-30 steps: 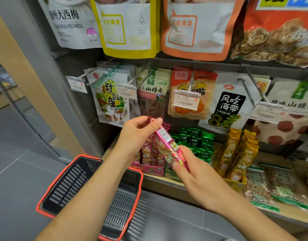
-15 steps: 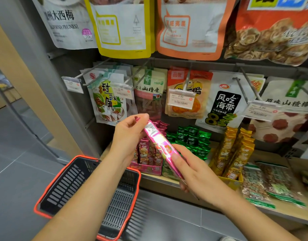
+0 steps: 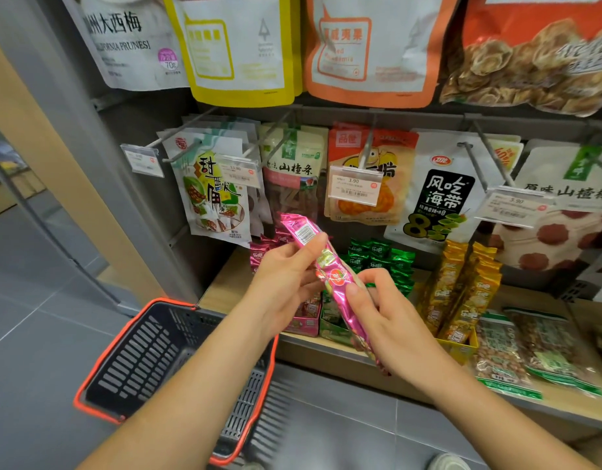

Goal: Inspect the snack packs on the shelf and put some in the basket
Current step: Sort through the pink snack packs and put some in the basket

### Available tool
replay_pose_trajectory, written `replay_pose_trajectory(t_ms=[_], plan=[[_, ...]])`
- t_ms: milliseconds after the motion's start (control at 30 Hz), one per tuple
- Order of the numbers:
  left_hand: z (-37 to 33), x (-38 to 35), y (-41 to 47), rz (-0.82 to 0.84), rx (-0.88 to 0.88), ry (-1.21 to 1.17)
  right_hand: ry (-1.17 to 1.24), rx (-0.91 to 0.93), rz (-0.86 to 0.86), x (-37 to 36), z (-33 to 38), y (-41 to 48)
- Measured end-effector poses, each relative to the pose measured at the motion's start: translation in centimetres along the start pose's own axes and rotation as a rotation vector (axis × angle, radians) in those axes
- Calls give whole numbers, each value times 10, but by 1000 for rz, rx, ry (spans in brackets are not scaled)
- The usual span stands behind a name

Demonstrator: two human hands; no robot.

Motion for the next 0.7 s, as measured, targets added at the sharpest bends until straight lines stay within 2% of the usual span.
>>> replay_pose_trajectory(t_ms=[67,167,233,300,367,467,700], plan=[[-2,-3,-3,3,-23,79,14,-19,9,1,-3,3],[-17,-5,-8,-21,-168,392,43,-44,-53,15,-5,12],[-19,-17,-13,52,-234,601,155,-75,-91,26,-4,17],[-9,-32,-20,152,-218,703,258,-59,-65,28,-2,20],[-1,-39,-23,170,-225,796,287,-21,-50,29,1,18],[2,-43,-24,177,-215,787,336,-7,-115,36,-3,17],[18,-39,-21,307,-71,784,660,-89,-314,74,-19,17]])
Point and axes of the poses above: each hand's wrist, its own y-axis towards the middle knuckle, its own x-axis out of the back of the hand, z = x × y, the point moved 9 cm from there along y, towards the middle knuckle, and after that the axes turned 1 degree about x, right-handed, at the moved point
